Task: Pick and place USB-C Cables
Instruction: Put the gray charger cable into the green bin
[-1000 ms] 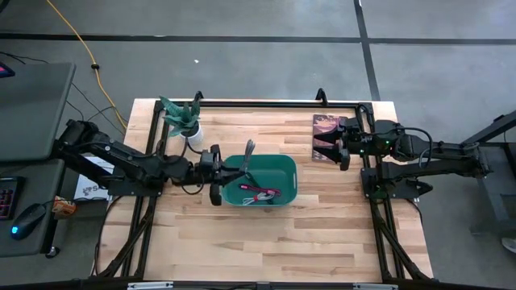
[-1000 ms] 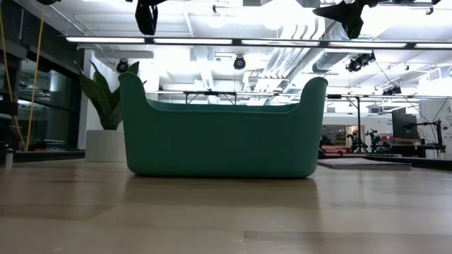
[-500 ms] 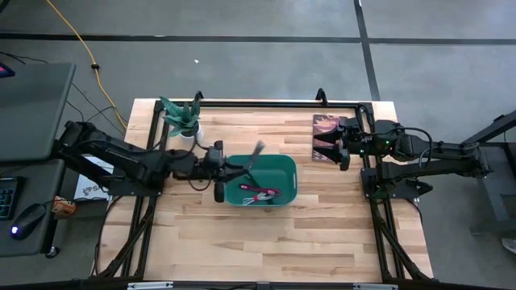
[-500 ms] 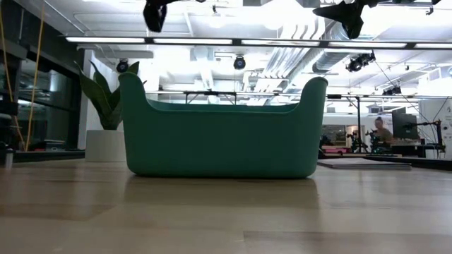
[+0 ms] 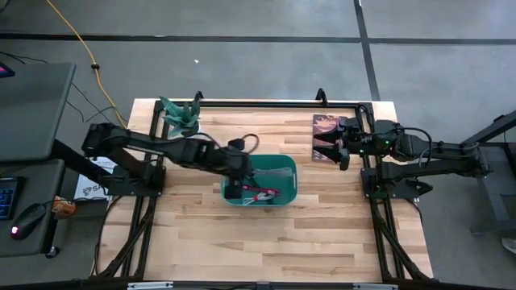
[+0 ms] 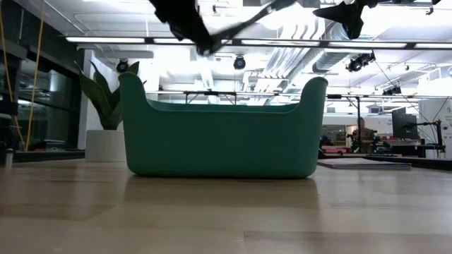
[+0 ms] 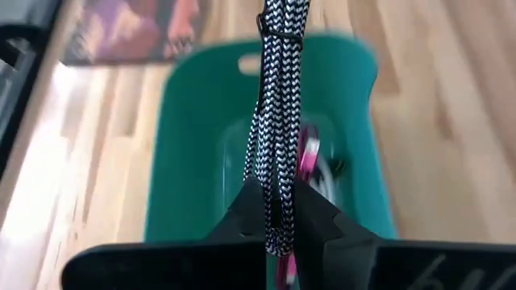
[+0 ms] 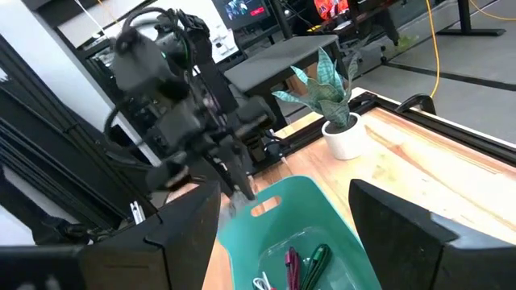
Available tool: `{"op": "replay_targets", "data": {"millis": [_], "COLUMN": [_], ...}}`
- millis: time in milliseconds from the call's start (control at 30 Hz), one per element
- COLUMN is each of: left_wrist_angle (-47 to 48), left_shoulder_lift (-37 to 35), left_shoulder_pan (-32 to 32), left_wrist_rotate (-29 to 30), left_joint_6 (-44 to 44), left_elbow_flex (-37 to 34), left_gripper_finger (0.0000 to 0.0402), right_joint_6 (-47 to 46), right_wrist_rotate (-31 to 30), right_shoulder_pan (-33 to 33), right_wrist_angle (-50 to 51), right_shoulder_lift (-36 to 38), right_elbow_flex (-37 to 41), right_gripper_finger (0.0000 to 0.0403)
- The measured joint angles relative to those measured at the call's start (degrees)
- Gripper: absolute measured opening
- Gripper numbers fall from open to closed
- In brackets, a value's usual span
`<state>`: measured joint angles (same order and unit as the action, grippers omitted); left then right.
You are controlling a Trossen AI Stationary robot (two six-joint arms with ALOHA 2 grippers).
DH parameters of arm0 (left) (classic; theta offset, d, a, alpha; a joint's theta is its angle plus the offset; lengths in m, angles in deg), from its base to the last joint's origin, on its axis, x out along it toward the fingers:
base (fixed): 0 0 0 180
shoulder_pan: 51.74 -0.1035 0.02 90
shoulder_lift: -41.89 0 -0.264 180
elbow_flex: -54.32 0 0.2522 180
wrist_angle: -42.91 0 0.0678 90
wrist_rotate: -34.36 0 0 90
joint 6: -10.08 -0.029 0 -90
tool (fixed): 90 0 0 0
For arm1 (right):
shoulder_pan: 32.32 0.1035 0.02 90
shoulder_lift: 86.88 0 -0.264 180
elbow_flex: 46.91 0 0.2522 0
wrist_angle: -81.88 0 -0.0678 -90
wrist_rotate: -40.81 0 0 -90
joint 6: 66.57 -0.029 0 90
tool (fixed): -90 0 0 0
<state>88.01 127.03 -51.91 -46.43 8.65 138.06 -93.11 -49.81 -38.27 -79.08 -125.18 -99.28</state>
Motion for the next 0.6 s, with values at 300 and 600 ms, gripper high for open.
{"op": "replay_targets", "data": {"millis": [300, 600], "left_wrist_angle": [8.0, 11.4], "left_shoulder_lift": [10.0, 18.4], "left_shoulder_pan": [-1.7, -1.7], "left_wrist_rotate": [-0.1, 0.1], "left_joint_6": [-2.3, -2.9], "left_elbow_flex": [3.6, 3.6], "left_gripper_finger": [0.0001, 0.0001], "right_joint_6": [0.0, 0.0], "right_wrist_rotate": [0.0, -0.3], "right_shoulder_pan": [0.0, 0.0], "right_wrist_angle": [0.0, 0.4], "right_shoulder_lift": [0.0, 0.0], "right_elbow_flex": [0.0, 0.0], "right_gripper_finger": [0.0265, 0.0265]}}
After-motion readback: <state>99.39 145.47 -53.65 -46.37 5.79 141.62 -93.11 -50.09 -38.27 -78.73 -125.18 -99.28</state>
